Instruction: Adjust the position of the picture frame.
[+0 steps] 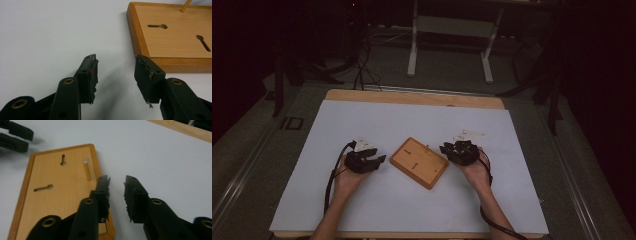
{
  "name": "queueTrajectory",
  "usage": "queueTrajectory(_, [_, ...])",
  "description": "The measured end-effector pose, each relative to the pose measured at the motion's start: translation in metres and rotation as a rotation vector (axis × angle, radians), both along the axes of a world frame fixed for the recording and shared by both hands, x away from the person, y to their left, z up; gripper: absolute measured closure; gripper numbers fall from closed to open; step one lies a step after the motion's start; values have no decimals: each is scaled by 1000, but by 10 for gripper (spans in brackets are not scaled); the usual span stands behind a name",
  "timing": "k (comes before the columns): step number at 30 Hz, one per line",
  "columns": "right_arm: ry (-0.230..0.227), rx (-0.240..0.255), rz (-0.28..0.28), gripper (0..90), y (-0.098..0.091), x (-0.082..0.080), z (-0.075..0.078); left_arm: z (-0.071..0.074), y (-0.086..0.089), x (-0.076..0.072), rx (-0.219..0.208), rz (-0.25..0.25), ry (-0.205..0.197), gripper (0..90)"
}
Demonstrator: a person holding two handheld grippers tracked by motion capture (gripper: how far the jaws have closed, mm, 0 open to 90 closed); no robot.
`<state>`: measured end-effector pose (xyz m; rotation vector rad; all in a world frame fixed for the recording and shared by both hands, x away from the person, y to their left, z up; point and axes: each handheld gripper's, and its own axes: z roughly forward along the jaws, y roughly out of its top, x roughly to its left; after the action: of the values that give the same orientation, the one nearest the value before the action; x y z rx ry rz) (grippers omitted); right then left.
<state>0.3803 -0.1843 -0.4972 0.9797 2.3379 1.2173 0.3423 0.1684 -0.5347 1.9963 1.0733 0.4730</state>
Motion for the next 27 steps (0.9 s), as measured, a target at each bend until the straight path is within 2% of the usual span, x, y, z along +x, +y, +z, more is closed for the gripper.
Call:
queueTrajectory(11, [26,21,31,683,16,6,-8,-1,-1,0,13,-1,4,526])
queueTrajectory(27, [27,27,76,669,35,8,-11,-3,-3,1,31,-6,11,526])
